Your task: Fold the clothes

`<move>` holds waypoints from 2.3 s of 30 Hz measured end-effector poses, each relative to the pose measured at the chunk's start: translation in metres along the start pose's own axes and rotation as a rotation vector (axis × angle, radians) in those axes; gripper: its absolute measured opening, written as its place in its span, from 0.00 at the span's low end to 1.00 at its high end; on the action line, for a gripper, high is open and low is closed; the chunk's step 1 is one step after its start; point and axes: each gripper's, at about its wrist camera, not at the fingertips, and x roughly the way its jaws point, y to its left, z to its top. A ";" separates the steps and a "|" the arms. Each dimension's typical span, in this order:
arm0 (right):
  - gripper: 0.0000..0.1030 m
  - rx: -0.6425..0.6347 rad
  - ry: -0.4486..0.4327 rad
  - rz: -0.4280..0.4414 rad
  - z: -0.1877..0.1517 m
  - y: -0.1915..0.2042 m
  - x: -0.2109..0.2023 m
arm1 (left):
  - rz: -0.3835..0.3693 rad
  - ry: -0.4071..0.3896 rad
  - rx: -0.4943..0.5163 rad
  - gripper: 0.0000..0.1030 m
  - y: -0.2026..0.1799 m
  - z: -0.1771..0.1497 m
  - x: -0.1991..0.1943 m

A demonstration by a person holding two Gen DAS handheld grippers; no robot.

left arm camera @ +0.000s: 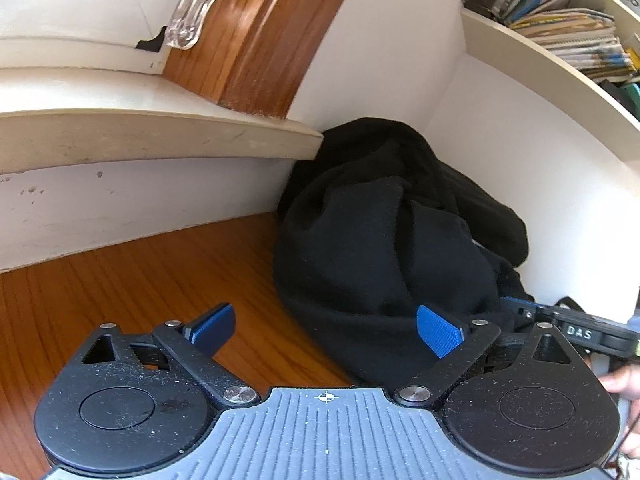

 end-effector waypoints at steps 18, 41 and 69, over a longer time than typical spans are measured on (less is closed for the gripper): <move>0.37 0.000 0.209 0.189 -0.001 -0.035 0.049 | 0.015 -0.023 -0.049 1.00 0.019 0.027 -0.015; 0.40 -0.085 0.071 0.103 -0.030 -0.015 0.043 | -0.037 0.021 -0.014 0.84 -0.014 0.037 0.025; 0.36 0.162 -0.085 0.163 -0.035 -0.054 0.023 | -0.159 0.083 0.161 0.04 -0.144 0.058 0.029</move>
